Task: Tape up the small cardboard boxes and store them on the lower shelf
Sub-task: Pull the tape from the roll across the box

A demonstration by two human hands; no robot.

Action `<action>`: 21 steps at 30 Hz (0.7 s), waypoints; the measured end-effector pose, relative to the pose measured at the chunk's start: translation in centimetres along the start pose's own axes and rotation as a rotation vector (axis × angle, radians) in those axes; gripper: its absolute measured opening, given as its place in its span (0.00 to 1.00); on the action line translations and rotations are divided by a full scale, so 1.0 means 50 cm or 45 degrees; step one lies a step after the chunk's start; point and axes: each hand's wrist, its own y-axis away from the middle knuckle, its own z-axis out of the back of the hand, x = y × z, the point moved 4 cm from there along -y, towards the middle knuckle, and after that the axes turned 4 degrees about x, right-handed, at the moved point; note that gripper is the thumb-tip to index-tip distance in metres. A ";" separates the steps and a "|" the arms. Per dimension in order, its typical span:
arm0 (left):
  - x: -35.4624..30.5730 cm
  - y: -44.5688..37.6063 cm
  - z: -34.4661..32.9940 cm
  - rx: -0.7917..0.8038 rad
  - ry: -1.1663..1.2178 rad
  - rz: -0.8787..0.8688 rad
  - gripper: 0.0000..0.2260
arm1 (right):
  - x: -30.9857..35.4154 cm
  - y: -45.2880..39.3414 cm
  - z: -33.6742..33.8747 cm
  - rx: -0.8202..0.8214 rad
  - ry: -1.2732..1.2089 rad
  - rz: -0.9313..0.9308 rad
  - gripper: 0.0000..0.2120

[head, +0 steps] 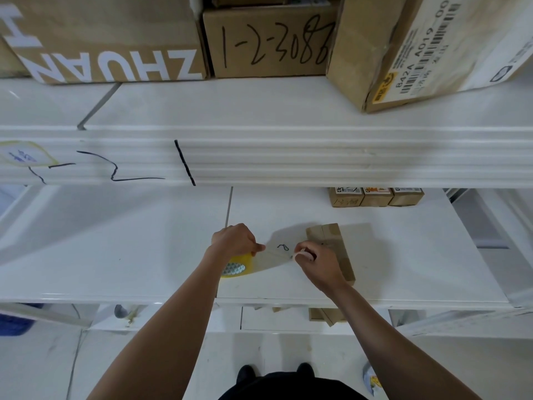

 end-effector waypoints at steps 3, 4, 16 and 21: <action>0.002 0.000 0.001 -0.002 0.001 0.003 0.19 | 0.003 0.002 0.001 0.007 0.039 0.011 0.10; 0.003 0.000 0.001 0.001 0.006 0.006 0.19 | 0.004 0.003 0.000 0.010 0.055 0.020 0.12; 0.004 0.002 -0.003 0.010 -0.004 -0.026 0.19 | -0.005 -0.005 0.017 -0.137 -0.175 -0.106 0.08; 0.006 0.000 -0.002 0.011 0.004 -0.020 0.19 | -0.002 -0.006 0.008 -0.085 -0.070 -0.073 0.06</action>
